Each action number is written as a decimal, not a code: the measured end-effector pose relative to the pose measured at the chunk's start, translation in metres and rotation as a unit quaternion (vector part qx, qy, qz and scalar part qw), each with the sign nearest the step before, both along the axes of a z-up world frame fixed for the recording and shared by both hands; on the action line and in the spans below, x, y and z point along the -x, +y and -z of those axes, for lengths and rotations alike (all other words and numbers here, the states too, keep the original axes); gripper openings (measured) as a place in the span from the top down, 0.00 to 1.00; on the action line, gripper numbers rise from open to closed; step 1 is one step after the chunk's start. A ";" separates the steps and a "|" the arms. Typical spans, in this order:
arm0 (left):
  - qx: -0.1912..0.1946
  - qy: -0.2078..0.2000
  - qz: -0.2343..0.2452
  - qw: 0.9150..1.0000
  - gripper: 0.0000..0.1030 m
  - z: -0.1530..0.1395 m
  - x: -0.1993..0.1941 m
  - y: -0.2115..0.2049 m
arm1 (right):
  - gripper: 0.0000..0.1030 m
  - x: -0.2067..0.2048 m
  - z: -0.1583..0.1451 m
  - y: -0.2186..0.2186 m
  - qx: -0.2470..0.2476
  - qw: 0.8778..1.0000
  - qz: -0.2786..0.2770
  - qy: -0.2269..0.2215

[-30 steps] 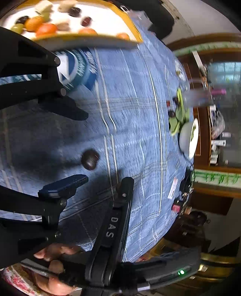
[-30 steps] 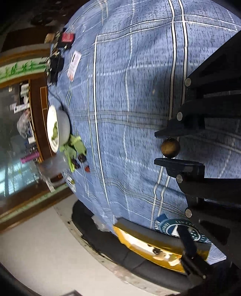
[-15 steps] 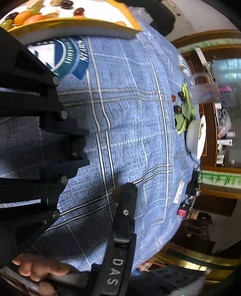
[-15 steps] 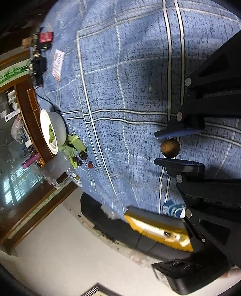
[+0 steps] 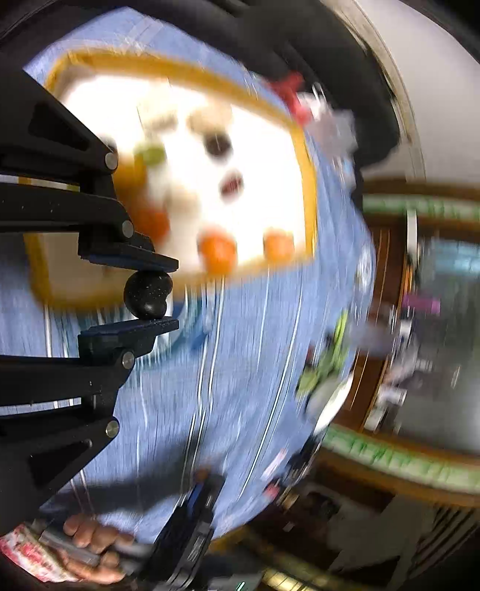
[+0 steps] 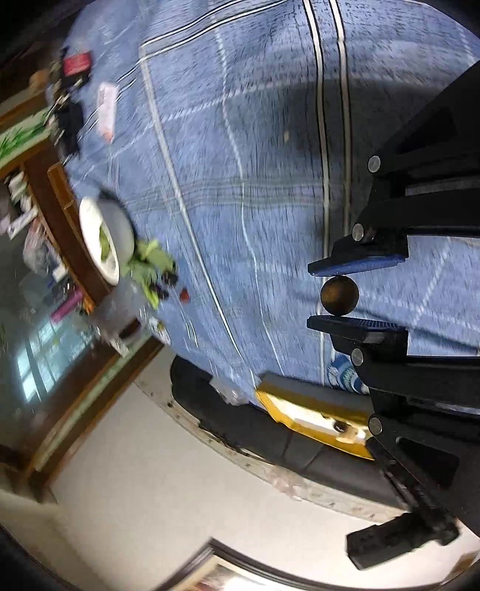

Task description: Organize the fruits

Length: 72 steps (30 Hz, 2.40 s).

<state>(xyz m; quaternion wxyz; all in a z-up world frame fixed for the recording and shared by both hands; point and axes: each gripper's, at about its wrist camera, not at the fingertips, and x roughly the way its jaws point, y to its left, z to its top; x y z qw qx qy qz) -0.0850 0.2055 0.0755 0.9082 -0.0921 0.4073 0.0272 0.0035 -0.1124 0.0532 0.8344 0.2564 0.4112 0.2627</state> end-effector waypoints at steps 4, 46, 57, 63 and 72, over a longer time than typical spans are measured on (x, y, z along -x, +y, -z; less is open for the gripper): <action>-0.009 0.003 -0.065 0.998 0.77 0.006 0.012 0.042 | 0.77 0.014 -0.020 0.040 0.017 0.999 -0.043 -0.013; -0.134 -0.126 -0.235 0.955 0.04 -0.033 0.088 0.058 | 0.44 0.102 -0.035 0.200 0.220 0.959 -0.127 -0.130; -0.076 -0.267 -0.175 0.945 0.00 -0.062 0.121 0.035 | 0.38 0.122 -0.038 0.187 0.202 0.959 -0.135 -0.148; -0.088 -0.240 -0.183 0.949 0.00 -0.057 0.115 0.025 | 0.36 0.125 -0.034 0.178 0.200 0.960 -0.132 -0.144; -0.055 -0.157 -0.174 0.971 0.00 -0.037 0.092 0.026 | 0.31 0.129 -0.030 0.183 0.228 0.952 -0.139 -0.151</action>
